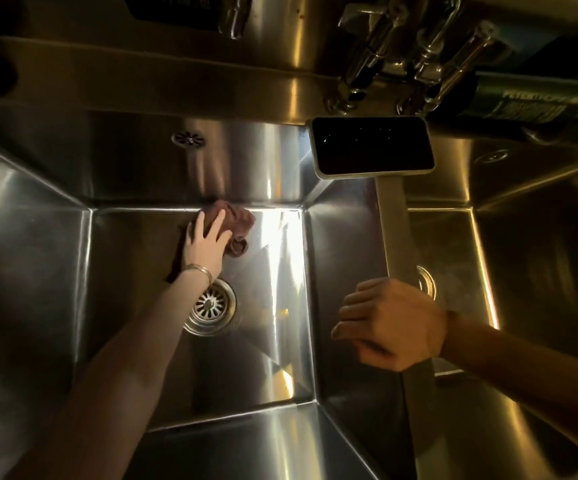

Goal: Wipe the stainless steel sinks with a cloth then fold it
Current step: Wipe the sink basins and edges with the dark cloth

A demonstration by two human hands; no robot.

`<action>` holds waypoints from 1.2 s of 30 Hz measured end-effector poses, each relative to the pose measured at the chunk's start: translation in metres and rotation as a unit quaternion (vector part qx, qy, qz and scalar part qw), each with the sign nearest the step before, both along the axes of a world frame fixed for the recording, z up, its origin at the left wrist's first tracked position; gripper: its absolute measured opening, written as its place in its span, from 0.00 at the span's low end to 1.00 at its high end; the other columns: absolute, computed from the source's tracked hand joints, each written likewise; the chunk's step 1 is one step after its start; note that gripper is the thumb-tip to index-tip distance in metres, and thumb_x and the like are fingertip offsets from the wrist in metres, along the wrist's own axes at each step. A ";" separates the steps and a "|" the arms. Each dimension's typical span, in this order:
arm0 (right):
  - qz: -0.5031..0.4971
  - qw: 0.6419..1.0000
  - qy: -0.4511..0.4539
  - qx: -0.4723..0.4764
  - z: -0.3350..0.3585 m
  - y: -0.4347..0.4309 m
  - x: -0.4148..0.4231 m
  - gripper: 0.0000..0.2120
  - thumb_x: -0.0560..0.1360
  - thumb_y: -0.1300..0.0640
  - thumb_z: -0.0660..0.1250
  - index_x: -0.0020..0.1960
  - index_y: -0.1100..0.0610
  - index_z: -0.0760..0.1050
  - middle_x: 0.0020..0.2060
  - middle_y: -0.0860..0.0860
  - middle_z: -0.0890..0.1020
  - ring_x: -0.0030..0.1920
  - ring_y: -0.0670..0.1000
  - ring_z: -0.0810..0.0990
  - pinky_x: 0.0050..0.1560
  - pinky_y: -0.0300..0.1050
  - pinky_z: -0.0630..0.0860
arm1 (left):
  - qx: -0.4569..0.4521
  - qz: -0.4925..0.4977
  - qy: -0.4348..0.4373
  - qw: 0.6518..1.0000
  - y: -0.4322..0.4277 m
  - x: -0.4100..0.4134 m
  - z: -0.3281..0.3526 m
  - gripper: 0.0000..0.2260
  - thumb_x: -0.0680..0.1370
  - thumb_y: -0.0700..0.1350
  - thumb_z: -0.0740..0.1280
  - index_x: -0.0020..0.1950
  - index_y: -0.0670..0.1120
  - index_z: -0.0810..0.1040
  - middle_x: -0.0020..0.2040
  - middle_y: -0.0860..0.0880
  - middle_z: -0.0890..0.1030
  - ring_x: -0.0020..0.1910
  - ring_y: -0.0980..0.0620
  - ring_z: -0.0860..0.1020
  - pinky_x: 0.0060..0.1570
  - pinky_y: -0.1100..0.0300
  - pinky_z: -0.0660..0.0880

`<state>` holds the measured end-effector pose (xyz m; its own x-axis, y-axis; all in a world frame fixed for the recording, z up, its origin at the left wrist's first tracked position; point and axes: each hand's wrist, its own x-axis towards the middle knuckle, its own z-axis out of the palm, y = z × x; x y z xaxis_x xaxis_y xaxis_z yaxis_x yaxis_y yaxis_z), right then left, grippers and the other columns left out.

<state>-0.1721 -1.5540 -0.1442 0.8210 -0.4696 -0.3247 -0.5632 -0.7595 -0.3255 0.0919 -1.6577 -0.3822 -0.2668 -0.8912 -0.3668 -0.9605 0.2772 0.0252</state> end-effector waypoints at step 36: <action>-0.009 1.000 -0.013 0.000 0.002 -0.002 0.002 0.12 0.72 0.49 0.59 0.42 0.52 0.80 0.33 0.46 0.79 0.35 0.47 0.77 0.39 0.40 0.71 | 0.108 -0.421 -0.011 0.901 0.121 -0.055 0.008 0.46 0.69 0.61 0.68 0.77 0.51 0.44 0.76 0.41 0.40 0.73 0.34 0.39 0.68 0.34 0.43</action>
<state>-0.1702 -1.5561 -0.1425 0.8210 -0.4839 -0.3030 -0.5676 -0.7492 -0.3414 0.0370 -1.5367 -0.3738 -0.8051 -0.2841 -0.5206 -0.4137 0.8980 0.1498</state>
